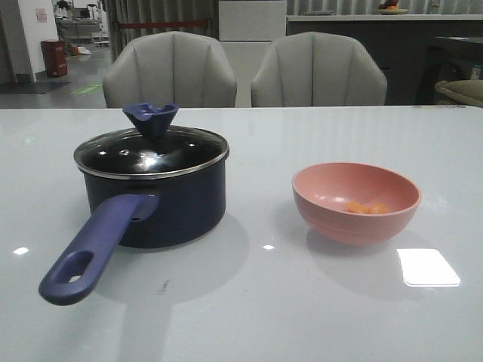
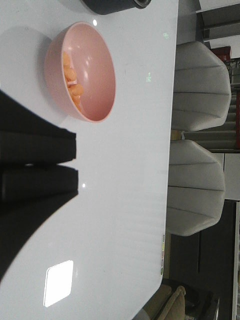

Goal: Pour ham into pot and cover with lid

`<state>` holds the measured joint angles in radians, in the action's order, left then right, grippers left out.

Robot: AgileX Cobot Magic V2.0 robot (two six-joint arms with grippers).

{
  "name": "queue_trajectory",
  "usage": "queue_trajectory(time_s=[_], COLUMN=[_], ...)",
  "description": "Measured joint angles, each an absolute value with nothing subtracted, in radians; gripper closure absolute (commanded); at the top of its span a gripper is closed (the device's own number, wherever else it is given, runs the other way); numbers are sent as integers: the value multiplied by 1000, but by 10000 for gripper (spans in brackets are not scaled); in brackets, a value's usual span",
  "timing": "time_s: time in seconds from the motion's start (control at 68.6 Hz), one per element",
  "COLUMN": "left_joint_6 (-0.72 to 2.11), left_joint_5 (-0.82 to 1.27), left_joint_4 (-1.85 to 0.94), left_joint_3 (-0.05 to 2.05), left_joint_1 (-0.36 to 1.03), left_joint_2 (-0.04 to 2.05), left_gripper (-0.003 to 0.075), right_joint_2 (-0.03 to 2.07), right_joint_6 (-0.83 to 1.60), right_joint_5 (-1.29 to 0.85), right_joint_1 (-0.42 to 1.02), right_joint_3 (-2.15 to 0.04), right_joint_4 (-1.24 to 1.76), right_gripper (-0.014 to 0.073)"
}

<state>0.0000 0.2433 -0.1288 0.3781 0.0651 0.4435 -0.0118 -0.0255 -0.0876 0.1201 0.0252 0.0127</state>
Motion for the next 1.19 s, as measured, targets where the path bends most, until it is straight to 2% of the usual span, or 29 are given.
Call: queue_trajectory(time_s=[0.073, 0.233, 0.321, 0.627, 0.86, 0.962, 1.195], left_joint_6=[0, 0, 0, 0, 0, 0, 0], left_joint_5=[243, 243, 243, 243, 303, 382, 626], left_joint_4=[-130, -130, -132, -157, -174, -166, -163], left_joint_3=[378, 378, 378, 378, 427, 503, 752], left_joint_1=[65, 65, 65, 65, 65, 65, 65], left_joint_2=[445, 445, 445, 445, 452, 507, 780], left_gripper=[515, 223, 141, 208, 208, 208, 208], right_joint_2=[-12, -12, -12, -12, -12, -12, -12], right_joint_6=[-26, -26, -26, -26, -26, -26, -26], right_joint_5=[-88, -88, -88, -88, -88, -88, -88], right_joint_1=[120, 120, 120, 120, 120, 120, 120], right_joint_3=[25, 25, 25, 25, 25, 25, 25], right_joint_4=[13, 13, 13, 13, 13, 13, 13], right_gripper=[459, 459, 459, 459, 459, 459, 459])
